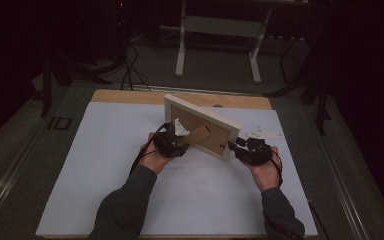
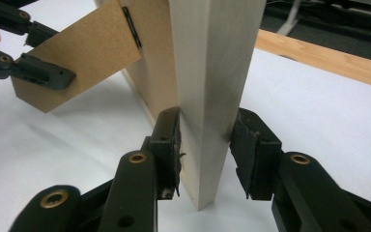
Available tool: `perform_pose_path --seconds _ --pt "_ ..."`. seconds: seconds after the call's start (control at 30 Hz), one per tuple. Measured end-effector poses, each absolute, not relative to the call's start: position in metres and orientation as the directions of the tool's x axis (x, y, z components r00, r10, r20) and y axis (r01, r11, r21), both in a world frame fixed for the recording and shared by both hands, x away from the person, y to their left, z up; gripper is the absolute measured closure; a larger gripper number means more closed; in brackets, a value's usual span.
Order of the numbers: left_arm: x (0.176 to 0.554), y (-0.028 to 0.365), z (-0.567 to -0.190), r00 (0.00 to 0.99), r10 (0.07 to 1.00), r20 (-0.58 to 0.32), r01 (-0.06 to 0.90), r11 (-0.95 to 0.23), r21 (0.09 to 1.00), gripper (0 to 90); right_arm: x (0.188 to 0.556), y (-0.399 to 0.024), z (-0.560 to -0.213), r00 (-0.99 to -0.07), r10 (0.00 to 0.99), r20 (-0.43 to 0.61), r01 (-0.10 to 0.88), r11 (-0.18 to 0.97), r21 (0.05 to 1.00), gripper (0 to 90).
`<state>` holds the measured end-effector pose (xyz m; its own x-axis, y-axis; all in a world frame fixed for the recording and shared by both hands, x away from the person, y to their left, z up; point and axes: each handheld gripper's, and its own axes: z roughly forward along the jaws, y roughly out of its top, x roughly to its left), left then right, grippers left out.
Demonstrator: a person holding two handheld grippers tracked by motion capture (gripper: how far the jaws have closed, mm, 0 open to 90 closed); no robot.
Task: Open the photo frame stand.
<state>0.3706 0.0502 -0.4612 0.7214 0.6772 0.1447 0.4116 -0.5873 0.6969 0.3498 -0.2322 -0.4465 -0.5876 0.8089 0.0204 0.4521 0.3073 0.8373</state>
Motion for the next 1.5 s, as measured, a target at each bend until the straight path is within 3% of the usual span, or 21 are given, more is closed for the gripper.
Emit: perform_pose_path --seconds 0.23,0.37,0.6,1.5 --pt "0.364 0.053 -0.463 0.730 0.667 0.151 0.400 -0.595 0.697 61.1 0.356 -0.237 -0.442 -0.656 0.750 0.090 0.440 0.283 0.852 59.4" --pt "0.361 0.051 -0.464 0.726 0.665 0.172 0.389 -0.605 0.695 61.4 0.358 -0.230 -0.442 -0.667 0.742 0.068 0.426 0.305 0.852 58.1" --pt "0.362 0.050 -0.465 0.726 0.661 0.192 0.381 -0.618 0.687 61.7 0.354 -0.227 -0.446 -0.651 0.758 0.033 0.405 0.311 0.860 64.1" --pt "0.342 0.062 -0.475 0.755 0.643 0.128 0.381 -0.589 0.713 62.5 0.332 -0.210 -0.448 -0.647 0.756 -0.099 0.336 0.399 0.853 64.7"
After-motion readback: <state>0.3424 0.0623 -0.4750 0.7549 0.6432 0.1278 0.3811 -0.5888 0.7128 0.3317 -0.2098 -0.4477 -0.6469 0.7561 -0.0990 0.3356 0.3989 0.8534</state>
